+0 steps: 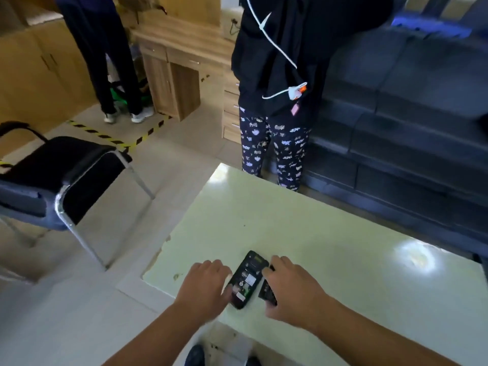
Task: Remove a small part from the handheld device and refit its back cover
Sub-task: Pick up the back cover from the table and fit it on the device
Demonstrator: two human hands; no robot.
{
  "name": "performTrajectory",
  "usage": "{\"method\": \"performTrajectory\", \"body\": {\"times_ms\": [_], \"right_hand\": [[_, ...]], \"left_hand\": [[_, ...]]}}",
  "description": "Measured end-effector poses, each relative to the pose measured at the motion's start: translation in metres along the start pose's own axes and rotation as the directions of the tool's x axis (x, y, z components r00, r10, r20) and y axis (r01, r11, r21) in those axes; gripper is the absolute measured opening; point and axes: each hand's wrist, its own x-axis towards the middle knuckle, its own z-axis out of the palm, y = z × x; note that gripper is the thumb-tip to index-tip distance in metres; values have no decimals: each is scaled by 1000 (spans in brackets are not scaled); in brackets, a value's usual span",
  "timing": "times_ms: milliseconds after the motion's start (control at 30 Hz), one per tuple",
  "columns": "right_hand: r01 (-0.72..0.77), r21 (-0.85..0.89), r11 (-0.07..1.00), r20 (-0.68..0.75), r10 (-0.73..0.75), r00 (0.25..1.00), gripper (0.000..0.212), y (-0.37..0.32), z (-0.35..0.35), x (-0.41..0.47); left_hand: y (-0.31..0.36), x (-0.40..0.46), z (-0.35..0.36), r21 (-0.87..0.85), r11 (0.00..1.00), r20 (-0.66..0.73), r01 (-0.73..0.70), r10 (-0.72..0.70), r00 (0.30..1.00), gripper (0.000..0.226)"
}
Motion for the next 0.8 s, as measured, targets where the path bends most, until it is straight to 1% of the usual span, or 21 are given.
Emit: {"method": "performTrajectory", "body": {"times_ms": [133, 267, 367, 467, 533, 600, 667, 800], "right_hand": [[-104, 44, 994, 32, 102, 994, 43, -11, 5, 9], [-157, 63, 986, 77, 152, 985, 45, -20, 9, 12], [-190, 75, 979, 86, 183, 979, 43, -23, 14, 10], [-212, 61, 975, 97, 206, 974, 39, -26, 20, 4], [-234, 63, 970, 110, 227, 968, 37, -29, 22, -5], [-249, 66, 966, 120, 240, 963, 36, -31, 23, -14], [-271, 63, 961, 135, 261, 956, 36, -32, 22, -22], [-311, 78, 947, 136, 299, 945, 42, -31, 25, -36]], "left_hand": [[-25, 22, 13, 9, 997, 63, -80, 79, 995, 41], [-28, 38, 35, 13, 997, 122, -70, 68, 990, 43], [-13, 50, 62, 23, 1000, 171, -7, 3, 985, 48], [4, 60, 91, -8, 995, 184, 103, -100, 978, 70], [14, 65, 104, -20, 984, 157, 176, -171, 973, 78], [19, 72, 110, -11, 975, 114, 222, -219, 969, 77], [22, 79, 114, -21, 968, 103, 251, -247, 963, 75], [21, 91, 110, -129, 934, 210, 332, -301, 930, 86]]}}
